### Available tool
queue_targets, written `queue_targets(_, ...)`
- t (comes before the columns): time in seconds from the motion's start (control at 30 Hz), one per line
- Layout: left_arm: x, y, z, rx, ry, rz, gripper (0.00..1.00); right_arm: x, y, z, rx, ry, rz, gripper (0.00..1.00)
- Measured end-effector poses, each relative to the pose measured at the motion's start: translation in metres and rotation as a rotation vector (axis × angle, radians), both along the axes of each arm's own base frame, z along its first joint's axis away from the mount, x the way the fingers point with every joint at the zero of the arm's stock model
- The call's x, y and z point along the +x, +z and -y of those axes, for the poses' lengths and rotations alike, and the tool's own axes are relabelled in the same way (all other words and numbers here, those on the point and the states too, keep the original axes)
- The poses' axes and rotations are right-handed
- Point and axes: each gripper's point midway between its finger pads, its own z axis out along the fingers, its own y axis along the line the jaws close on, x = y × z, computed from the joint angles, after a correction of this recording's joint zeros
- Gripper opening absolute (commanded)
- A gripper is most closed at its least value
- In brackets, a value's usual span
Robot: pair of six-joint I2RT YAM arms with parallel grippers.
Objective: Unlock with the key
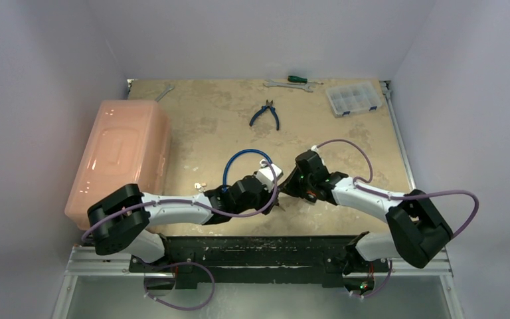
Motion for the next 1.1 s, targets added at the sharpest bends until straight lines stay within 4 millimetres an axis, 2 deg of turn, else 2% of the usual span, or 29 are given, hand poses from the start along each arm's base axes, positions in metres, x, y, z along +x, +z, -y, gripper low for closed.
queue_targets(0.4, -0.008, -0.003, 0.008, -0.022, -0.024, 0.013, 0.49, -0.002, 0.004, 0.002, -0.007, -0.003, -0.011, 0.0)
queue_targets(0.6, -0.006, -0.011, 0.008, -0.005, -0.011, 0.017, 0.42, -0.003, 0.009, 0.003, -0.002, -0.003, -0.004, 0.0)
queue_targets(0.7, -0.004, -0.018, 0.007, 0.014, 0.001, 0.017, 0.35, -0.003, 0.012, 0.003, 0.004, -0.003, 0.004, 0.0)
queue_targets(0.8, -0.002, -0.022, 0.006, 0.024, 0.011, 0.019, 0.32, -0.003, 0.013, 0.003, 0.004, -0.004, 0.005, 0.0)
queue_targets(1.0, 0.001, -0.019, 0.014, 0.017, 0.016, 0.029, 0.33, -0.002, 0.012, 0.005, -0.007, -0.014, 0.01, 0.0)
queue_targets(1.1, 0.003, -0.016, 0.016, 0.005, 0.02, 0.037, 0.27, -0.002, 0.012, 0.005, -0.008, -0.013, 0.01, 0.0)
